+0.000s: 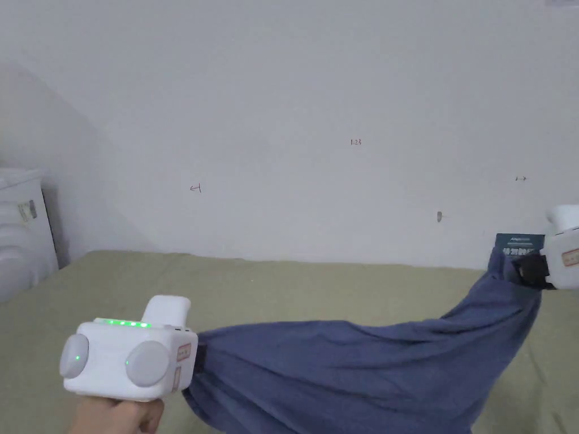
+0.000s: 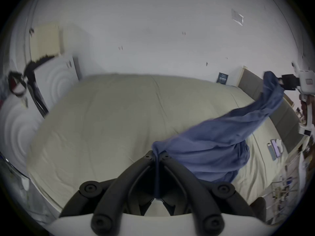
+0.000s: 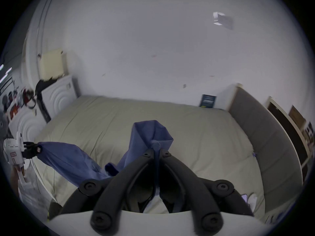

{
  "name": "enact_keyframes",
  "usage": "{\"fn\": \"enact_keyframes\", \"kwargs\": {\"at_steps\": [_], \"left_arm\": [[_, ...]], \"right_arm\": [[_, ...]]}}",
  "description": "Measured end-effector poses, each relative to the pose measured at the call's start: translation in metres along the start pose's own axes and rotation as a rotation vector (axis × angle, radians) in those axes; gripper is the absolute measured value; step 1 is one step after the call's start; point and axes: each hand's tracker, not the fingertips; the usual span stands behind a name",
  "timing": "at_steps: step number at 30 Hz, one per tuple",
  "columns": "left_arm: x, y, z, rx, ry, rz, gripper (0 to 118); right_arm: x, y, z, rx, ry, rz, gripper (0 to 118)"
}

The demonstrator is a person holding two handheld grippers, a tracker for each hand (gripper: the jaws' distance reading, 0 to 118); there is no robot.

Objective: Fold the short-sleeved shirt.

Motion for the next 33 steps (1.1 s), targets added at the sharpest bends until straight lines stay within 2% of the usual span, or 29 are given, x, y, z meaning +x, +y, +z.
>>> {"fn": "enact_keyframes", "kwargs": {"at_steps": [6, 10, 20, 33], "left_arm": [[-0.007, 0.057, 0.041, 0.122, 0.114, -0.051, 1], [-0.007, 0.089, 0.068, 0.178, 0.139, -0.064, 1], [-0.018, 0.159, 0.112, 0.275, 0.205, -0.057, 1], [-0.022, 0.206, 0.077, 0.248, 0.211, -0.039, 1]], "right_arm": [[0.046, -0.001, 0.063, 0.084, -0.013, -0.12, 4], [0.056, 0.007, 0.087, 0.12, -0.012, -0.141, 4], [0.033, 0.049, 0.128, 0.224, -0.026, -0.123, 4], [0.023, 0.108, 0.098, 0.235, -0.063, -0.095, 4]]}}
